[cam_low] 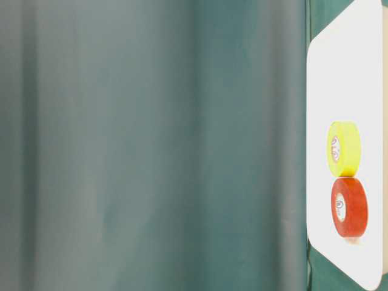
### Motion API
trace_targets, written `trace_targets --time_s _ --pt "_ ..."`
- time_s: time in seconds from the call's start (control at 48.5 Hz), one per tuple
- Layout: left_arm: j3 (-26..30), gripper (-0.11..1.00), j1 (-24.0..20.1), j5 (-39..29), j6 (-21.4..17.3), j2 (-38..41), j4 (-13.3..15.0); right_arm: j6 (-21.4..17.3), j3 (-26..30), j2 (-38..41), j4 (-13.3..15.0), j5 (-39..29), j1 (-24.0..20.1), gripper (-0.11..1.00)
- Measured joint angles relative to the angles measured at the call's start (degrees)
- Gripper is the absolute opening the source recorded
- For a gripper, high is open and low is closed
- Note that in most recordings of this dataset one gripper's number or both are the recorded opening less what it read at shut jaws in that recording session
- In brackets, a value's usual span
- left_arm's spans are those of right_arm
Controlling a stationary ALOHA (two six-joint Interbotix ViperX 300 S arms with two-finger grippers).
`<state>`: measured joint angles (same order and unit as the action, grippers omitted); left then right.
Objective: Put the tape into the white case with the left arm.
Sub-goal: 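Withdraw the left gripper and move it toward the black roll, then grasp the black tape roll through its core with the left gripper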
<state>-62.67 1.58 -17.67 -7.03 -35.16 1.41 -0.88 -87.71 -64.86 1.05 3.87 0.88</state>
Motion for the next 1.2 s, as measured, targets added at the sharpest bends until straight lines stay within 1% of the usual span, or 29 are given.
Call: trace_targets --time_s 0.165,0.495,0.907,1.01,1.196 --pt "2.0 0.94 4.1 0.1 -0.1 2.5 0.1 0.0 0.0 0.0 0.0 0.0 0.0 -0.09" --pt "5.4 0.90 10.4 0.1 3.2 9.3 0.1 0.0 0.0 0.0 0.0 0.0 0.0 -0.09" --pt "10.7 0.90 19.5 0.7 3.2 20.3 0.1 0.0 0.0 0.0 0.0 0.0 0.0 -0.09" --pt "12.1 0.90 21.0 1.0 3.3 23.0 0.1 0.1 0.0 0.0 0.0 0.0 0.0 -0.09" --pt "13.2 0.90 22.1 1.2 3.3 26.4 0.1 -0.2 0.0 0.1 0.0 0.0 0.0 -0.09"
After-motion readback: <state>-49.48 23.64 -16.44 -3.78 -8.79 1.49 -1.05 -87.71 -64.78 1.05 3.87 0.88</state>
